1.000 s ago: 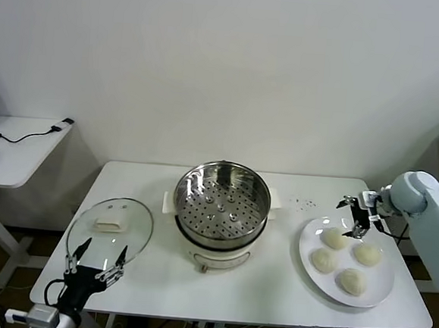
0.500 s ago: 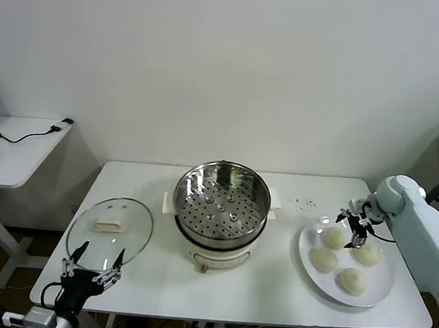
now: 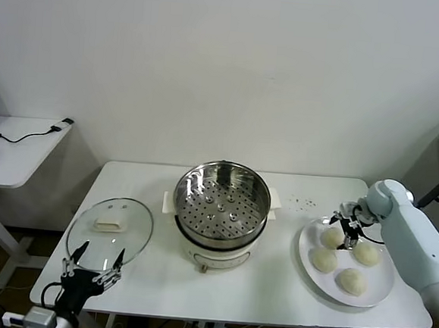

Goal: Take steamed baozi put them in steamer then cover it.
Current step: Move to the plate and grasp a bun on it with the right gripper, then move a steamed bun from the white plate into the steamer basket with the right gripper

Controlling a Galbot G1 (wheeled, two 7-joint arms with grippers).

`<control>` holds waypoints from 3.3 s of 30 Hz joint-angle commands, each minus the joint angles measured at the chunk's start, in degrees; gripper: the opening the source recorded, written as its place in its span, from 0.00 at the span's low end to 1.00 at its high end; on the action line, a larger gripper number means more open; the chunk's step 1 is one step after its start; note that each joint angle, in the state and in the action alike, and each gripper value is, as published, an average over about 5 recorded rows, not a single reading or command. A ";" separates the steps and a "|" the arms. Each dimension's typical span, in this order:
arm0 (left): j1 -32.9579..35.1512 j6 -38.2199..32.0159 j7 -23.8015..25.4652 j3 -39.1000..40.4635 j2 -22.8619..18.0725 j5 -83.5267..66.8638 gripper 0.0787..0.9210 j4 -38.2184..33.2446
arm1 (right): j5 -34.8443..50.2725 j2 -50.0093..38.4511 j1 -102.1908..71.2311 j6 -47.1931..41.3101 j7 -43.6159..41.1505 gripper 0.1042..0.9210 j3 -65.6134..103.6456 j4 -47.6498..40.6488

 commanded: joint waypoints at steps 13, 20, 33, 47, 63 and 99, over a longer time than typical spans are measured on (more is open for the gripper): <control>-0.08 -0.05 0.03 0.21 -0.02 0.03 0.88 0.00 | 1.25 -0.49 -0.16 -0.56 -0.76 0.64 0.78 0.69; -0.25 -0.10 0.01 0.70 -0.04 0.03 0.88 -0.01 | 9.69 -4.90 5.63 -3.11 -4.36 0.64 -3.86 6.38; -1.13 0.03 -0.48 0.43 -0.33 -0.32 0.88 -0.05 | 27.32 11.29 41.77 -6.40 -11.20 0.64 -29.83 -6.59; -2.02 0.51 -0.38 0.00 -0.36 -1.42 0.88 -0.01 | 31.95 28.25 44.25 25.63 -5.43 0.64 -44.19 -12.86; -2.09 0.58 -0.32 -0.63 -1.22 -1.31 0.88 -0.01 | 13.86 26.75 40.17 40.43 10.74 0.64 -52.43 -3.30; -2.49 0.64 -0.17 -0.18 -2.20 -1.04 0.88 0.10 | 12.45 28.07 34.57 37.60 10.41 0.87 -50.87 -7.51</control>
